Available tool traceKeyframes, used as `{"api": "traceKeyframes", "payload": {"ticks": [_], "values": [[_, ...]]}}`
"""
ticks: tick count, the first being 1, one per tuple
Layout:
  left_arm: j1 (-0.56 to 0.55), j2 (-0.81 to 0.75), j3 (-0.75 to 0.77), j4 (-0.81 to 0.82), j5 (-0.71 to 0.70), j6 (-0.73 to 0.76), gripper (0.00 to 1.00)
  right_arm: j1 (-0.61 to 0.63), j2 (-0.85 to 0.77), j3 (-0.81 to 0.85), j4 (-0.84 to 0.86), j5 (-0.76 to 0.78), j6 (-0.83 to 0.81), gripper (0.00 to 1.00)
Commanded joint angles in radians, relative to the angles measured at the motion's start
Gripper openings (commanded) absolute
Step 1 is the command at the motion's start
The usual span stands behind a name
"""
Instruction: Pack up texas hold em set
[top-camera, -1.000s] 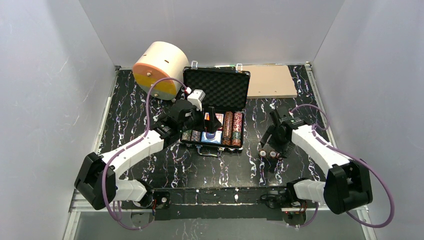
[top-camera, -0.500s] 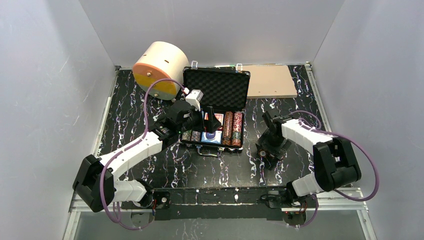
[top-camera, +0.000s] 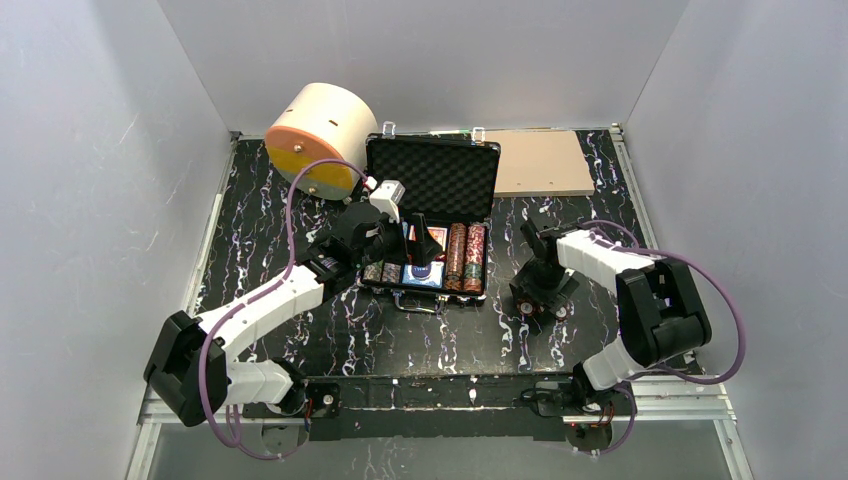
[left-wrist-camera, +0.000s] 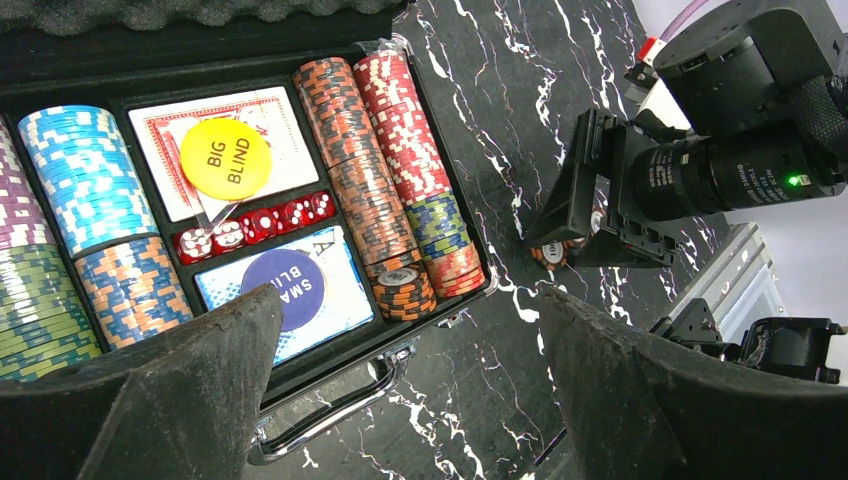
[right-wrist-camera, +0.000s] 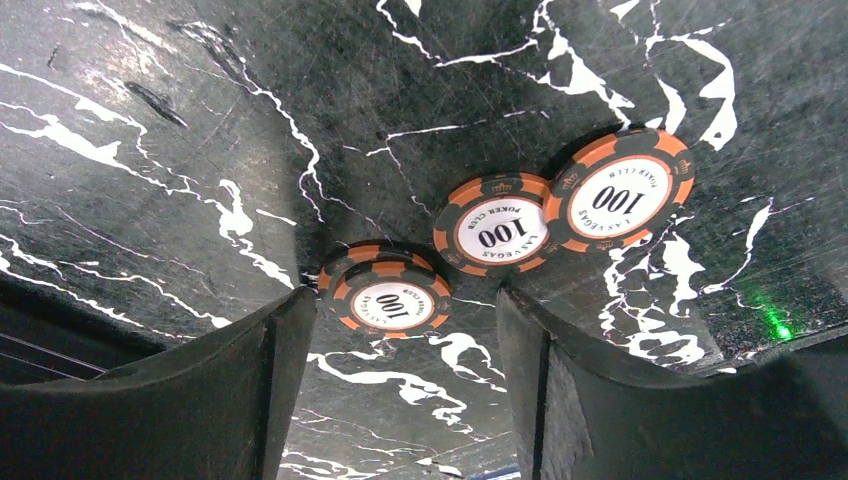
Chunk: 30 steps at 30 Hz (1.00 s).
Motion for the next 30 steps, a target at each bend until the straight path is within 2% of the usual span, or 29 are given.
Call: {"api": "traceKeyframes", "payload": {"ticks": [1, 7, 19, 25, 30], "values": [[0.004, -0.038, -0.007, -0.003, -0.004, 0.002, 0.98, 0.013, 0.052, 0.036, -0.009, 0.065, 0.035, 0.74], [0.005, -0.036, -0.011, 0.005, -0.003, -0.004, 0.98, 0.023, 0.077, 0.041, -0.030, 0.096, 0.064, 0.65], [0.005, -0.004, -0.001, -0.002, 0.028, -0.043, 0.98, 0.029, 0.035, -0.024, 0.087, 0.064, 0.130, 0.50], [0.004, 0.014, 0.006, 0.007, 0.049, -0.061, 0.98, 0.029, 0.021, -0.029, 0.112, 0.054, 0.139, 0.38], [-0.001, 0.019, -0.023, 0.071, 0.097, -0.120, 0.98, 0.028, -0.061, -0.011, 0.083, 0.029, 0.145, 0.37]]}}
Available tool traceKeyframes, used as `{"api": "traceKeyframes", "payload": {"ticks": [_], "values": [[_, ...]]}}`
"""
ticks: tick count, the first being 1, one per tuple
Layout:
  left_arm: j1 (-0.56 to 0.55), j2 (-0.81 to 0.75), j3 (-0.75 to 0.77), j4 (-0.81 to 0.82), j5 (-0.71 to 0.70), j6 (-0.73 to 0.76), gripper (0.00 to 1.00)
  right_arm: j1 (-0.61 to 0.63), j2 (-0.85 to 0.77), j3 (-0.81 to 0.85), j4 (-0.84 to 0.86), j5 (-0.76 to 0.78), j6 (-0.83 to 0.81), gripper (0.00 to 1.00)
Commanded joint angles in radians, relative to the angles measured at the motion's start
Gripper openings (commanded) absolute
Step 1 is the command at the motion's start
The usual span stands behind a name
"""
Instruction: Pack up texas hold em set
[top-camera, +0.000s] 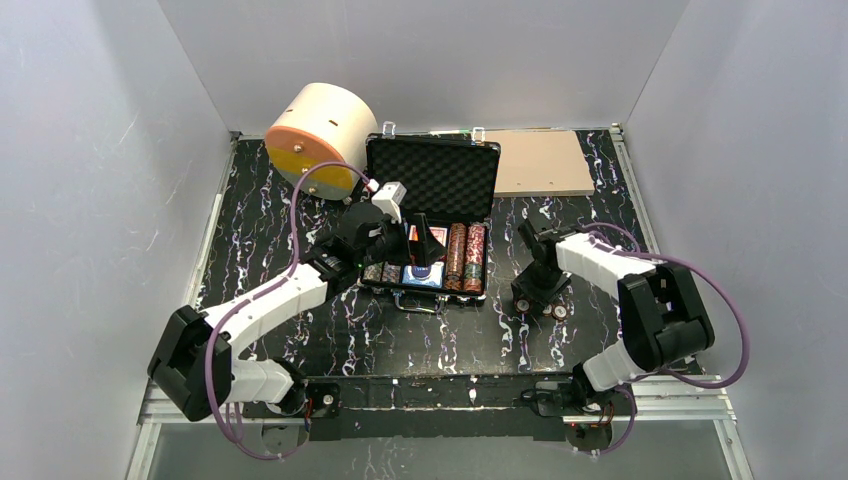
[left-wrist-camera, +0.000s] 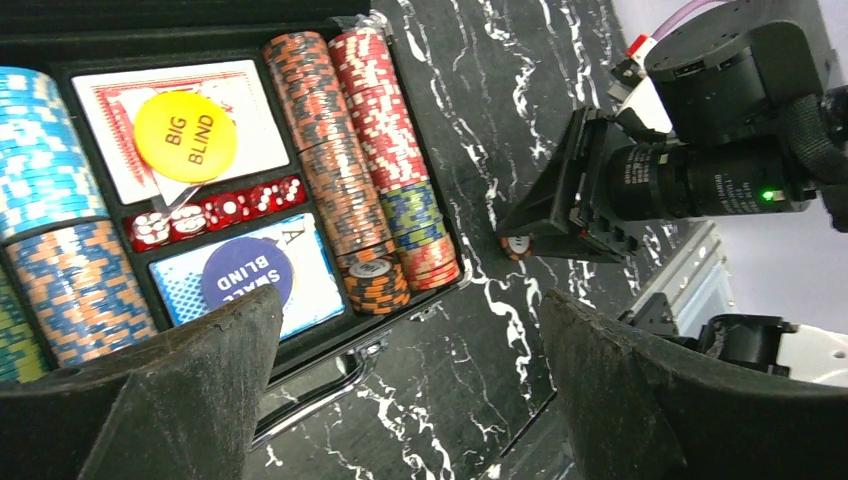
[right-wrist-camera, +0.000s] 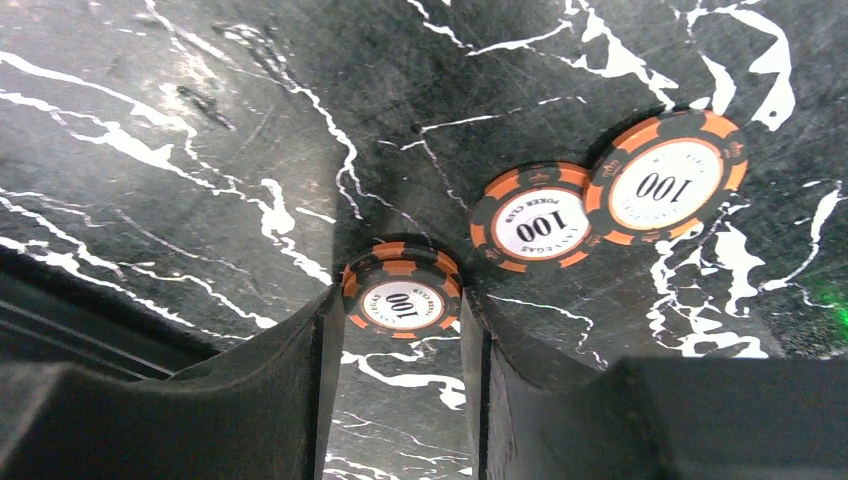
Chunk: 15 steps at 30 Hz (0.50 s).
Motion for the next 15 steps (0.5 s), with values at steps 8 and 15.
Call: {"api": "traceKeyframes", "payload": {"ticks": [8, 15], "values": [[-0.045, 0.028, -0.100, 0.235, 0.101, -0.151, 0.98, 0.003, -0.247, -0.026, 0.020, -0.073, 0.095, 0.39], [-0.125, 0.189, -0.074, 0.402, 0.190, -0.242, 0.98, 0.001, -0.357, -0.055, 0.037, -0.196, 0.155, 0.39]]}}
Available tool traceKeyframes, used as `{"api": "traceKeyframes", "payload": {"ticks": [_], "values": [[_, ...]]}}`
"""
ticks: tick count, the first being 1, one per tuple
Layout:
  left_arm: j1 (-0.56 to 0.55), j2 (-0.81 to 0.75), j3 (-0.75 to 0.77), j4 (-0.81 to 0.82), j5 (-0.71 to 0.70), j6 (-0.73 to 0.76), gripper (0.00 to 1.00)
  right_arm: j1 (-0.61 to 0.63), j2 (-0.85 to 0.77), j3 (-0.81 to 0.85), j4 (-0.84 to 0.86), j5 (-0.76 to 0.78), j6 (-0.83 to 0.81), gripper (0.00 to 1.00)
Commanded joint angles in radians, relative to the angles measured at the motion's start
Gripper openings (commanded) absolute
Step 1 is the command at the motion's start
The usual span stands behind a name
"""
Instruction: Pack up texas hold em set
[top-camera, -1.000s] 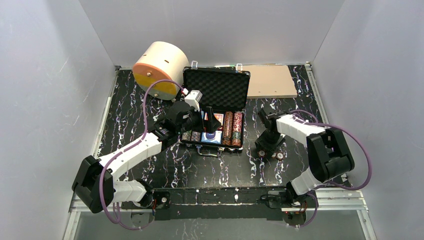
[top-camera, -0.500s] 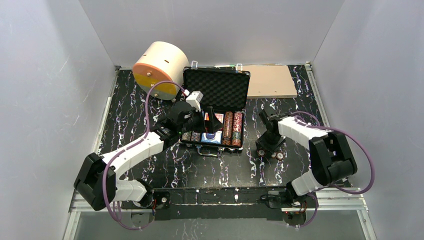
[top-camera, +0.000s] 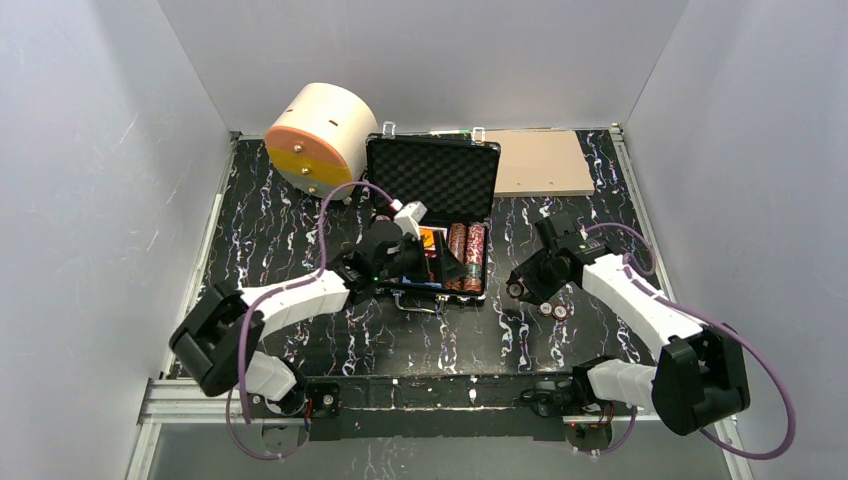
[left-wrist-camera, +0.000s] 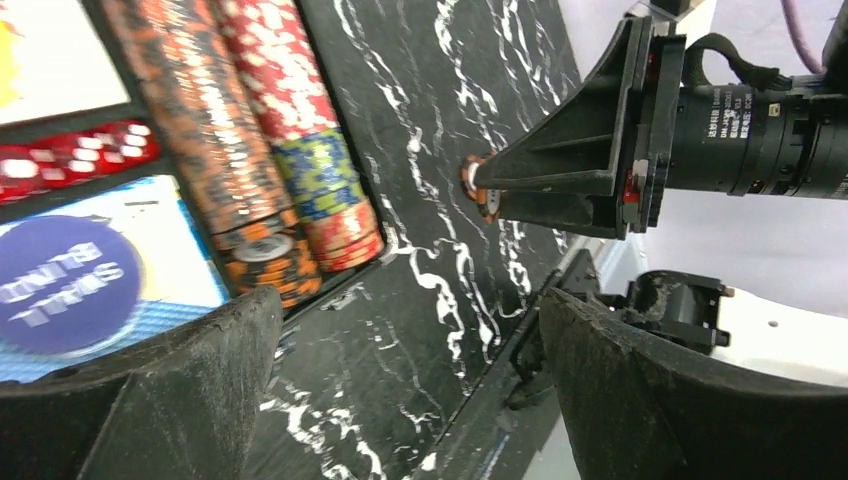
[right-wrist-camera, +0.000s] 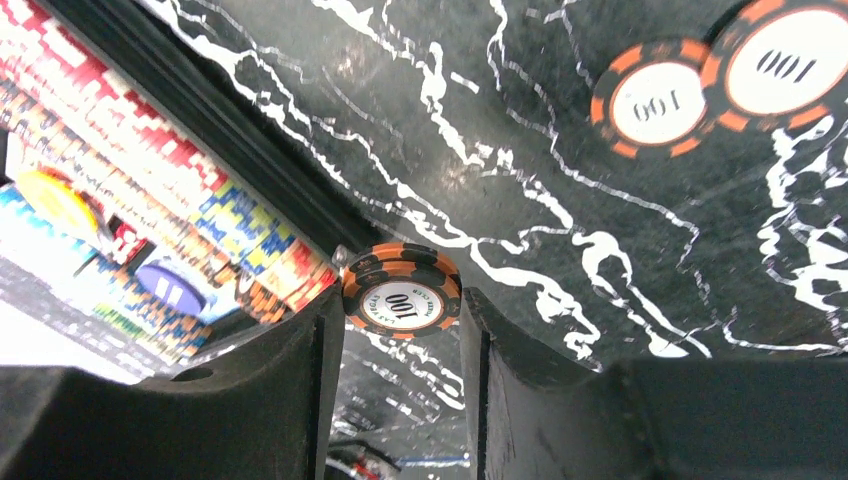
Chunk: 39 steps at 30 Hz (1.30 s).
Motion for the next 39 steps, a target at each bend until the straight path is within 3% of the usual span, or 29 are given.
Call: {"api": "traceKeyframes", "payload": {"ticks": [1, 6, 17, 24, 28, 32, 35, 39], "values": [[-0.064, 0.103, 0.030, 0.201, 0.118, -0.089, 0.98, 0.001, -0.070, -0.023, 0.007, -0.107, 0.073, 0.39], [-0.146, 0.209, 0.099, 0.252, 0.190, -0.081, 0.85, 0.002, -0.123, -0.028, 0.016, -0.166, 0.126, 0.39], [-0.167, 0.288, 0.140, 0.302, 0.095, -0.161, 0.53, 0.001, -0.173, -0.039, 0.049, -0.212, 0.174, 0.38], [-0.177, 0.327, 0.183, 0.305, 0.052, -0.174, 0.45, 0.001, -0.156, -0.025, 0.079, -0.239, 0.181, 0.36], [-0.177, 0.319, 0.182, 0.291, 0.017, -0.165, 0.36, 0.001, -0.154, -0.019, 0.085, -0.251, 0.181, 0.35], [-0.178, 0.311, 0.181, 0.287, 0.010, -0.161, 0.06, 0.001, -0.163, -0.034, 0.092, -0.268, 0.184, 0.35], [-0.178, 0.298, 0.177, 0.279, 0.000, -0.133, 0.00, -0.001, -0.167, -0.034, 0.094, -0.259, 0.177, 0.46], [-0.178, 0.259, 0.201, 0.144, -0.023, 0.012, 0.00, -0.013, -0.154, -0.005, 0.086, -0.242, 0.107, 0.82]]}}
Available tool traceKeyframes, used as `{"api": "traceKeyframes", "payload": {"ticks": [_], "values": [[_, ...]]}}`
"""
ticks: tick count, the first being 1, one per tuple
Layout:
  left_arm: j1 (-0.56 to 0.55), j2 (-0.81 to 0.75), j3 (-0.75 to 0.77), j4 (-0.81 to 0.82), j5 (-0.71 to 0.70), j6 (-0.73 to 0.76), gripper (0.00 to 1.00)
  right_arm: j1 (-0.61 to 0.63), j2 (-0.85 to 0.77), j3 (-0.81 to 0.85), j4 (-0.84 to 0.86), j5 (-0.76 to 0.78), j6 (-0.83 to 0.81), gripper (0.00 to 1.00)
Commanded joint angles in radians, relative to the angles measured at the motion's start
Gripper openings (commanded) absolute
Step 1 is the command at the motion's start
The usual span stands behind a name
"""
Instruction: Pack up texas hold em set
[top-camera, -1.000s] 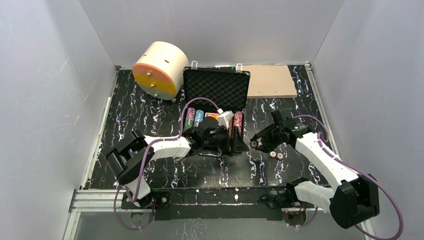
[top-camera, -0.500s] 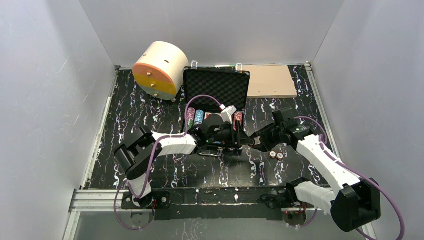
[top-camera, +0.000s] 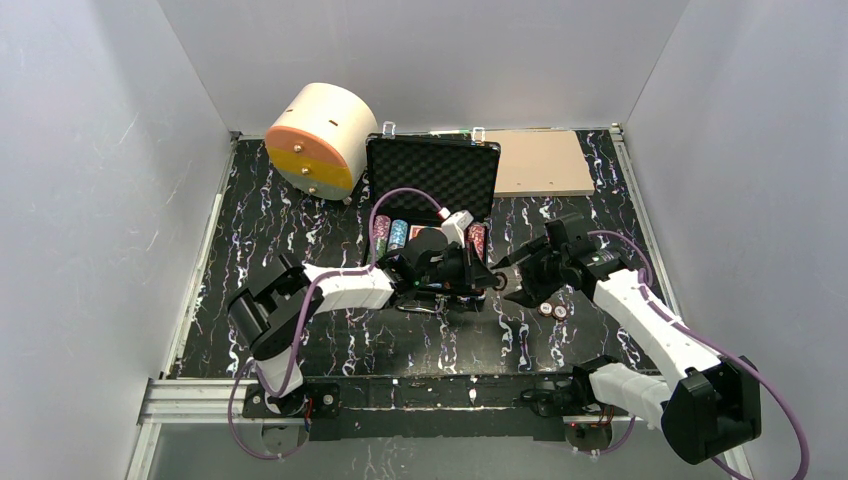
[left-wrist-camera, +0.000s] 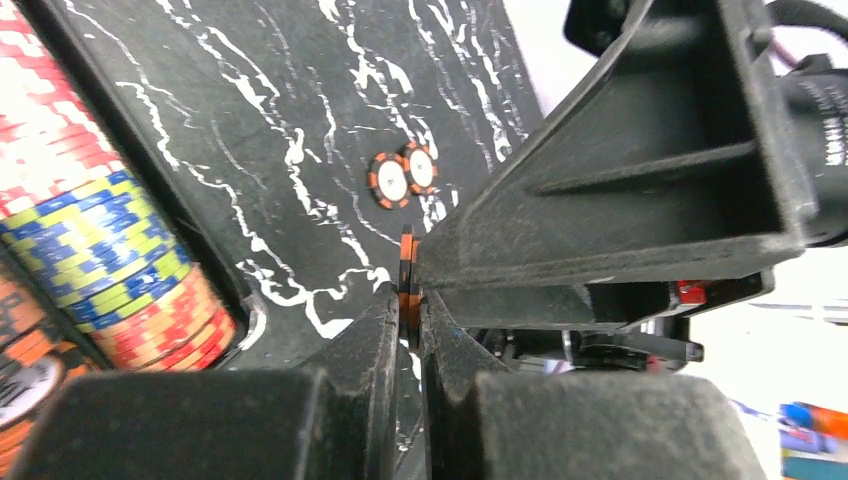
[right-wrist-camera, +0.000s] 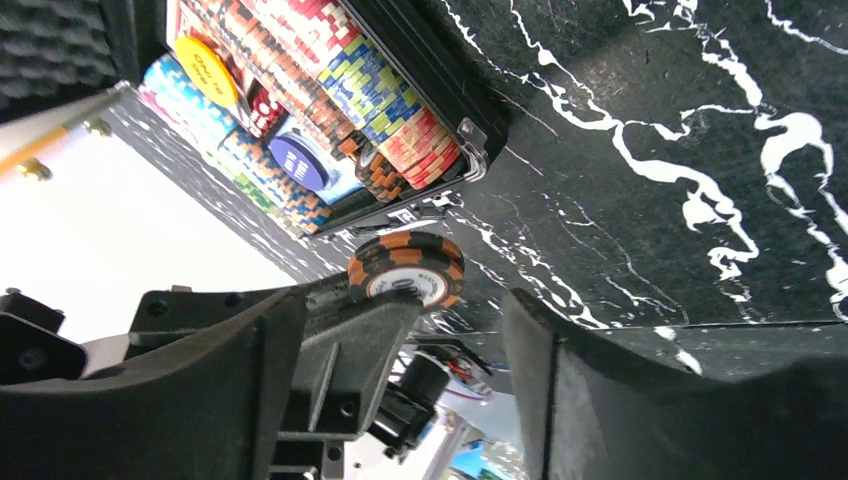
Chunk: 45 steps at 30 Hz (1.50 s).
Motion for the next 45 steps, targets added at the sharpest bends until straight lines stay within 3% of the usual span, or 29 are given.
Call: {"api": "traceKeyframes", "payload": {"ticks": [1, 5, 12, 15, 19, 26, 32, 45], "values": [[-0.003, -0.095, 0.046, -0.165, -0.057, 0.205, 0.00, -0.015, -0.002, 0.044, -0.010, 0.014, -0.074, 0.88], [-0.001, -0.171, 0.079, -0.355, -0.082, 0.455, 0.00, -0.044, -0.035, 0.070, -0.038, 0.057, -0.130, 0.96], [0.034, -0.259, 0.138, -0.667, -0.012, 0.889, 0.00, -0.099, -0.138, 0.015, -0.046, 0.085, -0.163, 0.96], [0.042, -0.242, 0.168, -0.775, -0.037, 1.007, 0.00, -0.106, -0.153, -0.018, -0.054, 0.075, -0.163, 0.95], [0.053, -0.177, 0.244, -0.899, 0.037, 1.115, 0.00, -0.108, -0.156, -0.046, -0.067, 0.066, -0.162, 0.95], [0.056, -0.066, 0.333, -1.009, 0.070, 1.240, 0.00, -0.108, -0.154, -0.057, -0.047, 0.048, -0.156, 0.94], [0.059, 0.026, 0.414, -1.058, 0.113, 1.252, 0.00, -0.109, -0.130, -0.049, -0.029, 0.020, -0.155, 0.93], [0.059, 0.047, 0.426, -1.023, -0.061, 1.276, 0.00, -0.108, -0.179, -0.098, -0.033, 0.006, -0.141, 0.92]]}}
